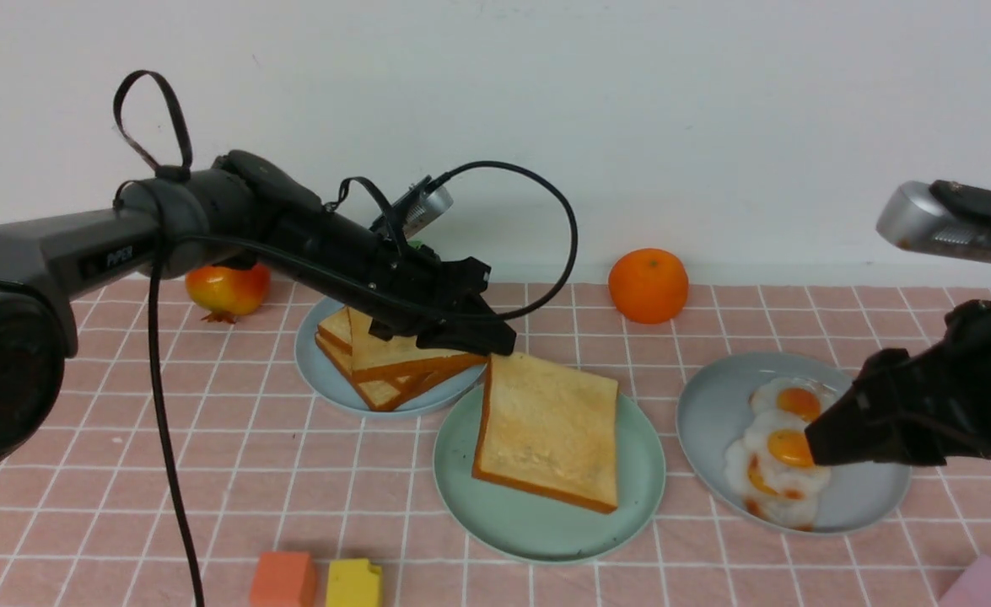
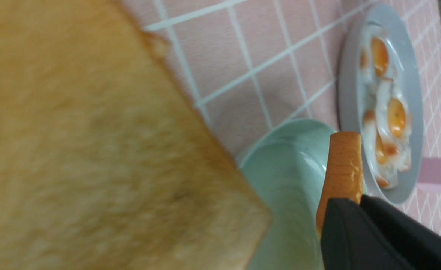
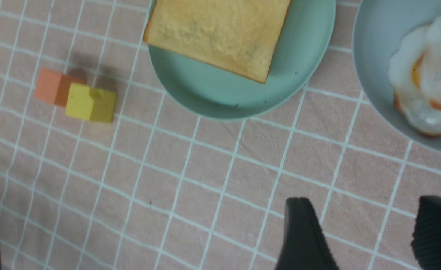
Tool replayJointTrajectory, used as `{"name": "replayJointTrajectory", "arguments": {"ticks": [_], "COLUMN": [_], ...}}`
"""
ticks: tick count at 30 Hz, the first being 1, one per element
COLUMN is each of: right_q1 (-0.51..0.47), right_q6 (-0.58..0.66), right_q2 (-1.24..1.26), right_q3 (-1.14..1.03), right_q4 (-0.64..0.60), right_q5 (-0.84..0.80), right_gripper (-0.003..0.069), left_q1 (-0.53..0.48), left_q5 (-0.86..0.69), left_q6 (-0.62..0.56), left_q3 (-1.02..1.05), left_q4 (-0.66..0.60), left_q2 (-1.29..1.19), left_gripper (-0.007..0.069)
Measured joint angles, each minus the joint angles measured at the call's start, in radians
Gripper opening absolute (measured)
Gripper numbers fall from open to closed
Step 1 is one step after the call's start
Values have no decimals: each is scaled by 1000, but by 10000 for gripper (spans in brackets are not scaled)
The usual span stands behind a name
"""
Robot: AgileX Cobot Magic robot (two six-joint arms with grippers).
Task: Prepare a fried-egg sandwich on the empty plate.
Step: Use the left arm to put a slice of bread into the empty plate in the middle, then use the right arm to grab a fried egg
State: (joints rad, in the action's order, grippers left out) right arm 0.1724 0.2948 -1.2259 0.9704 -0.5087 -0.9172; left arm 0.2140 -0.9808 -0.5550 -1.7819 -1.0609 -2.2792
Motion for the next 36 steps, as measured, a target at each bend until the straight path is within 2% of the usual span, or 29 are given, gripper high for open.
{"name": "replayJointTrajectory", "arguments": {"ticks": [2,5,8,9,10,12,15,16,18,22,25,26,31,32,36], "right_q1": [0,0,0,0,0,0,0,0,0,-29,-67,-108,-208,-208,-260], "right_q6": [-2,-5,-5,-5,-5,-7,-78,-94,-210,-375,-409,-411,-353,-353,-224], "right_q2": [0,0,0,0,0,0,-8,-11,-42,-104,-139,-167,-241,-241,-325], "right_q3": [0,0,0,0,0,0,0,0,0,0,0,0,-1,-1,-13], "right_q4": [0,0,-10,-12,-12,-9,20,23,82,163,176,168,93,89,-55], "right_q5": [6,25,44,44,56,65,86,86,91,106,123,142,212,214,257], "right_gripper": [421,421,421,421,421,421,421,421,421,421,421,421,421,421,421], "left_q1": [0,0,0,0,0,0,-1,-2,-6,-9,-9,-9,-9,-9,-6], "left_q5": [4,4,-24,-26,-49,-62,-97,-99,-109,-109,-114,-121,-184,-188,-189], "left_q6": [11,36,52,54,61,65,88,92,115,129,146,169,245,249,285], "left_q3": [0,0,0,0,0,0,-4,-6,-15,-20,-20,-20,-20,-20,66], "left_q4": [4,17,31,32,42,49,100,106,140,193,230,273,419,419,429], "left_q2": [0,0,0,0,0,0,3,3,13,50,83,113,258,267,524], "left_gripper": [52,113,221,229,309,348,460,465,524,551,554,556,556,556,530]}}
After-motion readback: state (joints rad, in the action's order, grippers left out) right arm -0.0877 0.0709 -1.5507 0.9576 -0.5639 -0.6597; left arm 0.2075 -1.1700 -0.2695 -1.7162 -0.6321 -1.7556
